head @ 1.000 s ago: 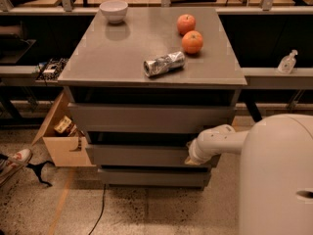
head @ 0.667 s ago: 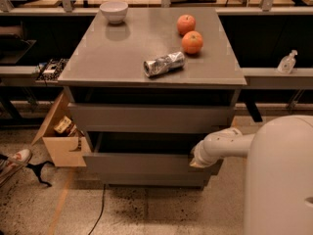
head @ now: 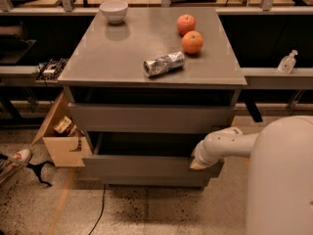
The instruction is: Open middle drawer
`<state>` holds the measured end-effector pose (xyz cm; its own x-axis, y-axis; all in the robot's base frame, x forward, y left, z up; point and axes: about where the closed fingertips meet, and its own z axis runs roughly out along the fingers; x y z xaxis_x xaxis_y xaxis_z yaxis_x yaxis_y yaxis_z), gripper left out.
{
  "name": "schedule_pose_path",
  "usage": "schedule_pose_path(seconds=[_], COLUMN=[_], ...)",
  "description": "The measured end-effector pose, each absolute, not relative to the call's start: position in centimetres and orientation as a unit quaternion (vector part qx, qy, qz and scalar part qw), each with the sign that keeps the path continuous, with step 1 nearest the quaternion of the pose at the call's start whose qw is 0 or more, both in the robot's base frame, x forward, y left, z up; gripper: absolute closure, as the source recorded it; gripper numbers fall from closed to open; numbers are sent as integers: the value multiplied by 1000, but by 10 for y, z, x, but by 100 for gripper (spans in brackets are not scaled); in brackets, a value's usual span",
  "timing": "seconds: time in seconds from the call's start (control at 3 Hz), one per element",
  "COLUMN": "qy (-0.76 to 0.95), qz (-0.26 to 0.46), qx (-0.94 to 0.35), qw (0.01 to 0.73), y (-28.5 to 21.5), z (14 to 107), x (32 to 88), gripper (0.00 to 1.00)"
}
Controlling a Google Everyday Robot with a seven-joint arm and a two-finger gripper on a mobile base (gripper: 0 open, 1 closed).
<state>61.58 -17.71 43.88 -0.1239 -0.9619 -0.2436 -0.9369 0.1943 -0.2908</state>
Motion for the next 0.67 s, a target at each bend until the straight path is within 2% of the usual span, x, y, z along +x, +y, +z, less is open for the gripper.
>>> schedule_pose_path(seconds=[0.67], qy=[768], qz=[-40], qx=[-611], qw=[189], y=[-199], z=[443], x=[590], gripper=[100])
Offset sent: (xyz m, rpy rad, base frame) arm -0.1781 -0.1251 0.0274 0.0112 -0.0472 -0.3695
